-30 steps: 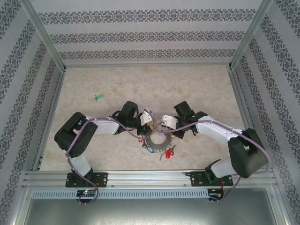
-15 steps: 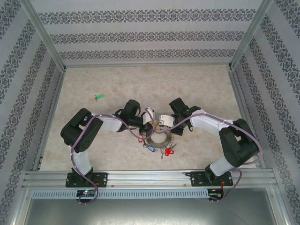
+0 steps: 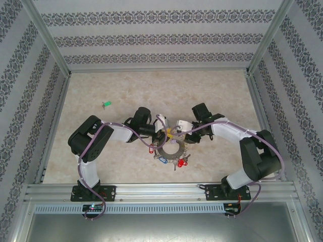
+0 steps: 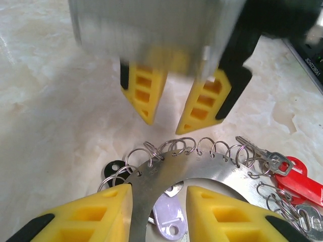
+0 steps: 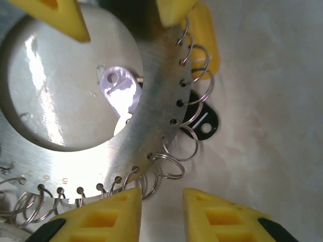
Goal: Put the keys on the keyring
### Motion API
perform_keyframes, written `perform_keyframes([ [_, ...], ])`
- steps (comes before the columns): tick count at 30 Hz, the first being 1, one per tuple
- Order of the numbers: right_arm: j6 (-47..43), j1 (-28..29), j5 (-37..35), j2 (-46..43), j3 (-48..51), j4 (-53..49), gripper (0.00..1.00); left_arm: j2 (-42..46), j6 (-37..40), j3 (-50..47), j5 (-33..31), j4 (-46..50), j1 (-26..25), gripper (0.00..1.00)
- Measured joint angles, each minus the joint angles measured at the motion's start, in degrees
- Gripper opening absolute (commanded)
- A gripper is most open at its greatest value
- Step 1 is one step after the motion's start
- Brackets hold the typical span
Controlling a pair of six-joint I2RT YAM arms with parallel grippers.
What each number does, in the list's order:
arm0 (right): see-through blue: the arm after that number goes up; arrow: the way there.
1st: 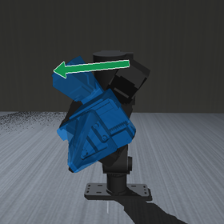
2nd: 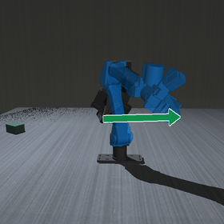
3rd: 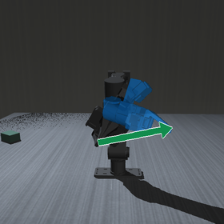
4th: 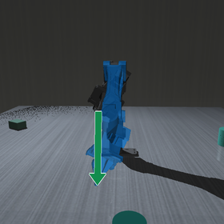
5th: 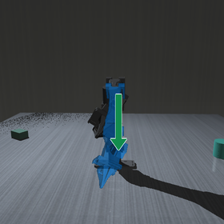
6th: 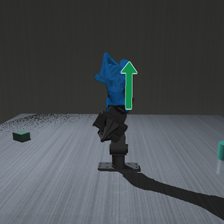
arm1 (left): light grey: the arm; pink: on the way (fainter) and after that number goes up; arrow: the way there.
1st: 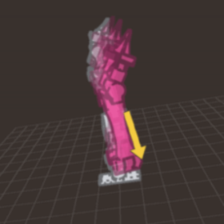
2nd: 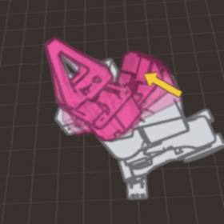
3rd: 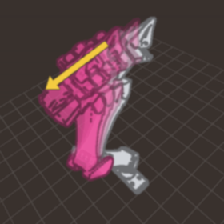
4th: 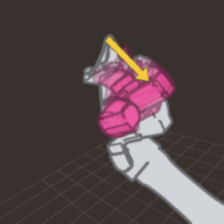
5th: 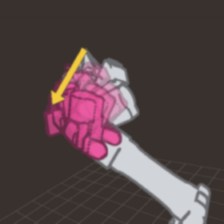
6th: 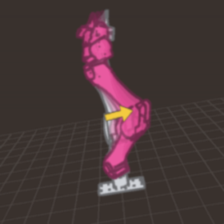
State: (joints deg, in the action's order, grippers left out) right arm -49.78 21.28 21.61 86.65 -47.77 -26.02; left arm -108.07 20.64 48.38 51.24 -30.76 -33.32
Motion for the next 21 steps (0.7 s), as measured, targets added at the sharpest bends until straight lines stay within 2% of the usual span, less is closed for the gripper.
perform_keyframes([
  [2,0.96,-2.4,2.75,-2.05,0.07,0.04,0.37,0.0,0.13,0.22,-0.02,1.05,0.0,0.36],
  [4,3.32,-4.92,4.24,-4.07,0.17,0.81,0.43,0.0,0.07,0.76,-0.24,2.08,-0.07,0.38],
  [6,9.35,-6.62,3.41,-5.57,0.24,2.95,0.42,0.02,-0.46,1.73,-1.42,3.63,-0.26,0.39],
  [11,39.71,-7.32,-6.82,-6.29,-2.62,5.62,0.42,0.87,-3.63,6.73,-6.71,12.79,-2.03,0.42],
  [14,56.65,-8.68,-9.79,-7.17,-3.87,4.9,0.4,1.88,-6.12,10.38,-9.44,20.28,-4.09,0.42],
  [17,70.03,-12.37,-9.7,-7.21,-3.93,2.51,0.39,1.03,-8.13,18.21,-12.0,32.02,-6.25,0.39],
  [21,80.5,-18.25,-9.16,-6.99,-3.56,0.15,0.4,-3.69,-11.87,31.8,-15.1,47.5,-8.68,0.41],
])
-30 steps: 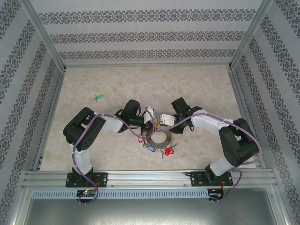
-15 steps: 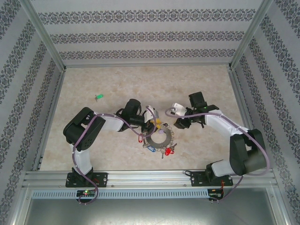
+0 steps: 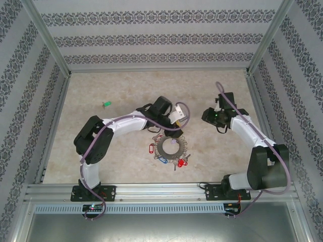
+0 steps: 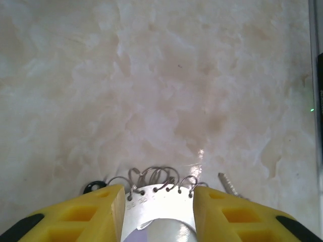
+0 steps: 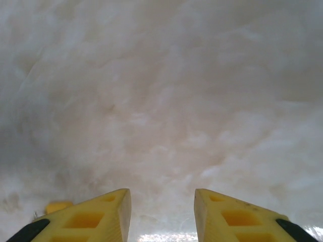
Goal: Put the keys on the keyring
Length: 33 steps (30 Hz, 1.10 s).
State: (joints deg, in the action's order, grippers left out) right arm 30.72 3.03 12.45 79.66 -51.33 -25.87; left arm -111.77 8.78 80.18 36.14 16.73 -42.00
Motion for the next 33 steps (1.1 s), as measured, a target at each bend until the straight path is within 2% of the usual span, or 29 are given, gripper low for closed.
perform_keyframes([
  [5,5.66,-2.47,0.81,0.02,0.39,-0.28,0.41,-10.03,-5.99,16.81,-6.16,18.45,-2.78,0.4],
  [12,7.08,-3.69,2.12,0.55,0.39,0.22,0.41,-17.33,-11.98,26.03,-14.73,30.93,-6.23,0.39],
  [16,6.84,-4.07,2.43,0.44,0.39,0.15,0.41,-19.39,-14.49,30.69,-15.74,34.16,-6.32,0.39],
  [33,4.87,-6.69,5.14,-1.2,1.42,0.35,0.4,-21.99,-18.29,32.39,-15.63,37.86,-6.86,0.38],
])
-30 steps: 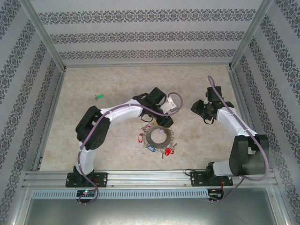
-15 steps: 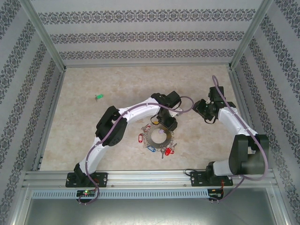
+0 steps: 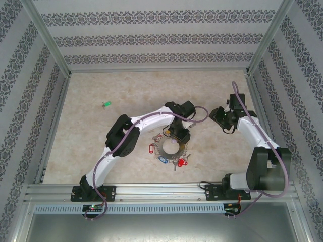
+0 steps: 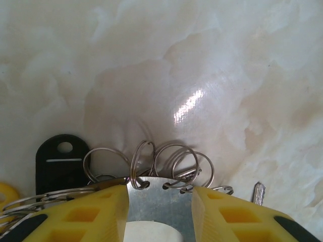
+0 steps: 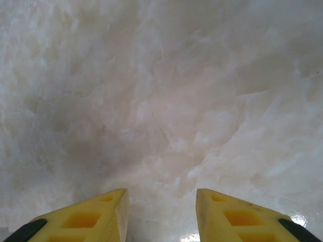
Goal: Put the keys on the keyring
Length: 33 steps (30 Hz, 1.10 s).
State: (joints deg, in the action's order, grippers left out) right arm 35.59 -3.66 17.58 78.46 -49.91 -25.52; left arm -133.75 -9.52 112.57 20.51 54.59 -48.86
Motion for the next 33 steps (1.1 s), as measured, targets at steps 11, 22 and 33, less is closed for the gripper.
perform_keyframes([
  [11,-0.02,0.0,0.55,-2.25,2.23,0.5,0.4,-2.54,0.0,4.22,-1.31,1.62,-0.2,0.32],
  [22,-1.07,0.0,2.12,-1.51,2.58,1.7,0.36,-2.82,0.13,4.94,-2.84,1.55,-0.22,0.33],
  [33,-1.27,-0.74,2.95,-1.25,3.28,1.79,0.35,-2.82,0.33,8.2,-2.8,0.46,-0.22,0.28],
])
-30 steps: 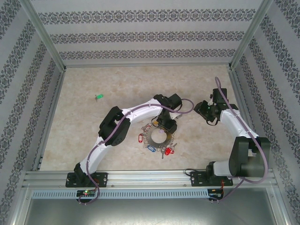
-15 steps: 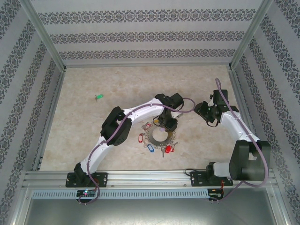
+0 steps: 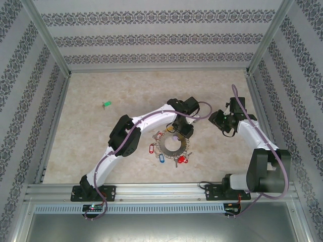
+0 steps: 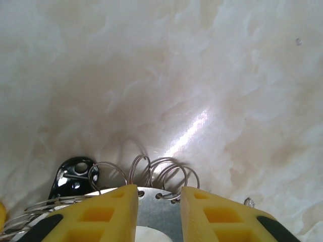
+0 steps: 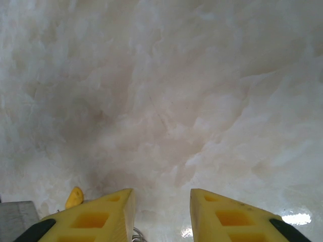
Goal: Put the keys on the keyring
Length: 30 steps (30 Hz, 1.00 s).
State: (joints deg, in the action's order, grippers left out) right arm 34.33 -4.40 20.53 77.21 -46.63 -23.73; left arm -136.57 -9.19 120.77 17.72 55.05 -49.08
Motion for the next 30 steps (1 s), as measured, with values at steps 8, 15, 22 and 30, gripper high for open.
perform_keyframes([
  [8,-0.02,0.0,0.42,0.0,0.31,0.04,0.35,-0.96,-0.04,1.84,-0.24,0.04,0.0,0.3],
  [15,-0.02,0.0,0.61,0.0,0.31,0.11,0.36,-4.02,-0.04,4.26,-0.33,0.42,0.04,0.29],
  [22,-0.02,-0.28,0.85,0.0,0.31,0.44,0.36,-4.09,-0.04,4.39,-2.47,0.72,-0.07,0.29],
  [30,-0.04,-0.37,1.09,0.24,0.31,0.42,0.36,-4.07,-0.11,3.61,-4.81,0.83,-0.7,0.31],
])
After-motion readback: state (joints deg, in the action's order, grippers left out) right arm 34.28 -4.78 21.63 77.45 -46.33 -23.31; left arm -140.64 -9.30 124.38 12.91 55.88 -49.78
